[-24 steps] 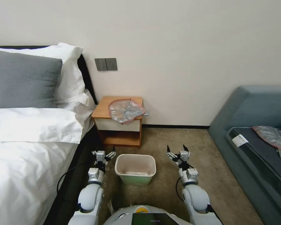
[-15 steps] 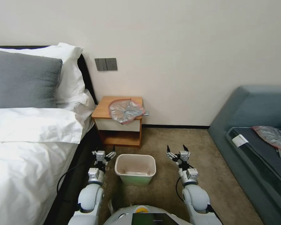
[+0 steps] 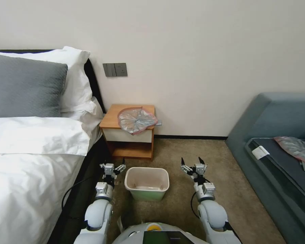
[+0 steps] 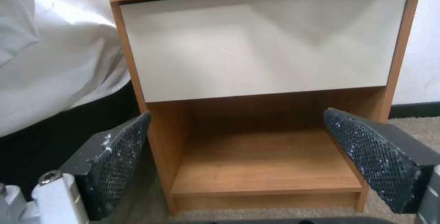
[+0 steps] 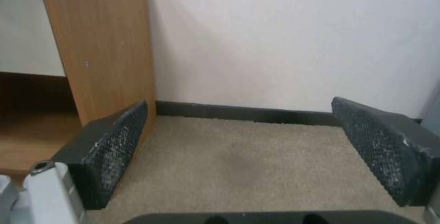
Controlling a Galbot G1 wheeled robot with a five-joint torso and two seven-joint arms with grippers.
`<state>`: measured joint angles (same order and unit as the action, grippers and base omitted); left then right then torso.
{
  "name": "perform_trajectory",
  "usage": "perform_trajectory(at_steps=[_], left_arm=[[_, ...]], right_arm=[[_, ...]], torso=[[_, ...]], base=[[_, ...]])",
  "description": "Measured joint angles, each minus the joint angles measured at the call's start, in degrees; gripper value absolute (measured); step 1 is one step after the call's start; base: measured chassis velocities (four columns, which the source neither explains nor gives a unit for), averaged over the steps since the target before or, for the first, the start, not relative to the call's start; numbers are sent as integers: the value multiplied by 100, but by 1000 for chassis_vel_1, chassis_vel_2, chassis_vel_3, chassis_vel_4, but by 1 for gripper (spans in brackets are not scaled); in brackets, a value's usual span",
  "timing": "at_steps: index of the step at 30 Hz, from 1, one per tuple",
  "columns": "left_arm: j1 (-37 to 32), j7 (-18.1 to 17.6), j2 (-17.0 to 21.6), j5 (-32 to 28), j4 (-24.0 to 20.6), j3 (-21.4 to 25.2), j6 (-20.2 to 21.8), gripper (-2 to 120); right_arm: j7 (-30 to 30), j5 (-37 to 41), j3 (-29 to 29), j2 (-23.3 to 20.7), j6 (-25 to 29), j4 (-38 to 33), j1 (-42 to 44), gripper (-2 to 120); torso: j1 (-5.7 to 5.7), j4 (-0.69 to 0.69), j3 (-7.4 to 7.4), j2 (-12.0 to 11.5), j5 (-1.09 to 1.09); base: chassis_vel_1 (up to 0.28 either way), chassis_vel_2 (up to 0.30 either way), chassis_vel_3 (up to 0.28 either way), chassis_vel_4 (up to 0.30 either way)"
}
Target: Pick up the garbage bag from the table and place it over the trash can.
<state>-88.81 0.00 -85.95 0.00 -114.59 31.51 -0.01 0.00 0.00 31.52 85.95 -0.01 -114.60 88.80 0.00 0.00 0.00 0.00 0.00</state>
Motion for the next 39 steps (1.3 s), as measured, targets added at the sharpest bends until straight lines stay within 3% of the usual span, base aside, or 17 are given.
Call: perform_trajectory(at_steps=[19,22,26,30,35,39], left_arm=[[0,6,-5,-27,-13,45,-3,97],[-1,78,-50,-126,-91,224,-43,97],[2,397,-255,-562,-486,1081,-280,96],[5,591,-378,-827,-726,1593,-431,96],[-60,645,-303,-1347,-734,1327,-205,96],[-179,590,-242,-1426,-635,1082,-169,96]], right_arm=[[0,8,0,0,0,-39,17,100],[-48,78,-2,-9,-1,-402,145,100],[-193,259,-9,-29,4,-1266,461,100],[-299,382,-14,-79,2,-1709,581,100],[-285,423,-25,-145,-7,-1632,466,100],[-214,455,-65,-297,-7,-1438,268,100]], torso=[[0,0,0,0,1],[0,-1,0,0,-4],[0,0,0,0,-2],[0,1,-1,0,0],[0,-2,-1,0,-1],[0,-1,-1,0,-1]], base=[[0,0,0,0],[0,0,0,0],[0,0,0,0],[0,0,0,0],[0,0,0,0],[0,0,0,0]])
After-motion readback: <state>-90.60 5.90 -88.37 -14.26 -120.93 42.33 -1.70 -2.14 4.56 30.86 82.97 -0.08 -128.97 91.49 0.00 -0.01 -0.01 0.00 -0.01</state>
